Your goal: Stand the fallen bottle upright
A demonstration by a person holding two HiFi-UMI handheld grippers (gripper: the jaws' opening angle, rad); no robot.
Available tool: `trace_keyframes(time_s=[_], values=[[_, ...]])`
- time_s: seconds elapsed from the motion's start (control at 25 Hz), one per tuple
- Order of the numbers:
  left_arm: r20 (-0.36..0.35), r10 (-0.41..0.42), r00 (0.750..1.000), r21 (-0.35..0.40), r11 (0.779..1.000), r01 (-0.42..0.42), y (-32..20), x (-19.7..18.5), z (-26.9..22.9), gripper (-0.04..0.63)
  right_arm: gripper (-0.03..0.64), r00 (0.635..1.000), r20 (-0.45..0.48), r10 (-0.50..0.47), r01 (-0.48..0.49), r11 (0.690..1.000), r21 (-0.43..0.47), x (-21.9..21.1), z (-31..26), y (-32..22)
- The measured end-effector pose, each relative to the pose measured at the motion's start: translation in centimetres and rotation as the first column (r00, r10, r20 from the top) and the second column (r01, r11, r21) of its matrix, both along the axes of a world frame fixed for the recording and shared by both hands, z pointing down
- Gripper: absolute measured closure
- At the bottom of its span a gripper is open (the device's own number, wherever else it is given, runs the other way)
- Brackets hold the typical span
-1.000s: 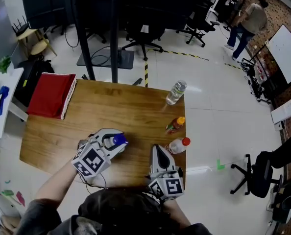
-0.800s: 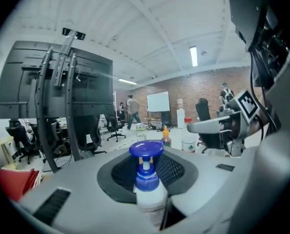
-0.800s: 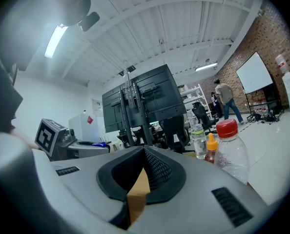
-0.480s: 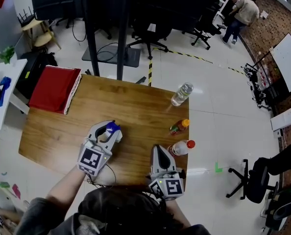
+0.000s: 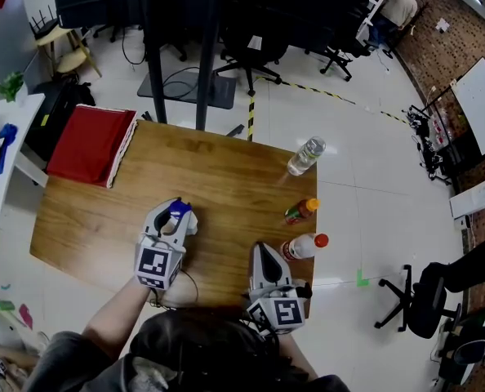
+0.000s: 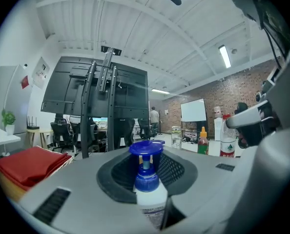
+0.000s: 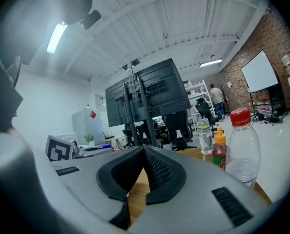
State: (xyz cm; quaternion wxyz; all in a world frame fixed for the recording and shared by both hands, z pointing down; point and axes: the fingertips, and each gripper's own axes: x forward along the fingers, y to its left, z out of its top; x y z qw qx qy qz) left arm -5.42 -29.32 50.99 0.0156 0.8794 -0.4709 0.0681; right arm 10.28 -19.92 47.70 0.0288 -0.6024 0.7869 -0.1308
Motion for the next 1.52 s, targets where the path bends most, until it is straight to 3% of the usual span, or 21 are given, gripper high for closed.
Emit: trace_keyframes(time_s=[0.24,0.64,1.04,1.24,1.52], values=[[0.017,-0.007,1.000,0.065,0.998,0.006,0.1,0.2,-0.2,0.471,0.603,1.000,0.000,-0.004,0.004,1.000,-0.004,-0.4,0.1,-0.1],[0.057,-0.001,0.998,0.085,0.996,-0.004,0.1,0.2,-0.1,0.465,0.603,1.000,0.002,0.004,-0.004,1.000,0.000,-0.9,0.0,0.1],[0.070,0.001,0.998,0.093,0.996,-0.008,-0.2,-0.3,-0.2,0.392,0.603,1.000,0.004,0.008,-0.008,1.000,-0.007,-1.2,0.1,0.2],[0.078,0.039,0.996,0.098,0.994,-0.047,-0.1,0.0,-0.3,0.321,0.603,1.000,0.001,0.001,-0.001,1.000,-0.007,-1.4,0.2,0.2],[0.065,0.078,0.995,0.061,0.995,-0.082,-0.6,-0.6,-0.4,0.162,0.603,1.000,-0.002,-0.011,0.011,1.000,-0.012,-2.0,0.2,0.0]])
